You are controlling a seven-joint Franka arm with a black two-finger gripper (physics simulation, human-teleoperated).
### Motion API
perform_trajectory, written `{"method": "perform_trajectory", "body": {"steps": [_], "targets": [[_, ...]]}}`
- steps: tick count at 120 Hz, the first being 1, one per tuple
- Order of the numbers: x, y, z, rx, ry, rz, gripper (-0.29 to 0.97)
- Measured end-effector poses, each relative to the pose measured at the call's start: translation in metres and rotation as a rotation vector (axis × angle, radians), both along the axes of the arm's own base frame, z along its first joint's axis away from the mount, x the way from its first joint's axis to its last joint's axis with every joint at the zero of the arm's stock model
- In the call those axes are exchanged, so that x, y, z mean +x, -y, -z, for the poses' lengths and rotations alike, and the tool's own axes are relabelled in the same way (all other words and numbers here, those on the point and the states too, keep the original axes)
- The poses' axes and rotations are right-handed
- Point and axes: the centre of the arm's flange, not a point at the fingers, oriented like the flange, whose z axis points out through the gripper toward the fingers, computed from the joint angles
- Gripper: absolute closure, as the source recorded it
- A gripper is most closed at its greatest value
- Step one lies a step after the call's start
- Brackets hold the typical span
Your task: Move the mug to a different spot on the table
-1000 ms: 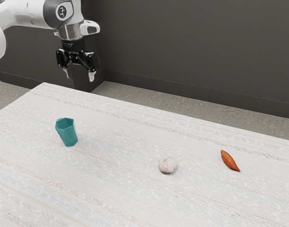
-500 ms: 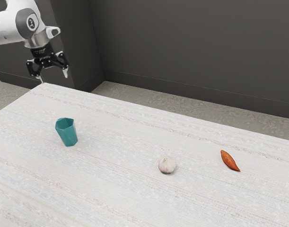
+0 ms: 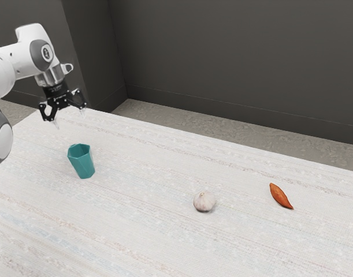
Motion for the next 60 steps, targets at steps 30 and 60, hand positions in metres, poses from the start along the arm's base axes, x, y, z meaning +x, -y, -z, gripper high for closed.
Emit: {"method": "perform_trajectory", "body": {"steps": [30,60], "targets": [[-0.002,-0.01,0.045,0.021,-0.06,-0.056,0.0],[0.0,-0.021,0.085,0.043,-0.088,-0.1,0.0]]}}
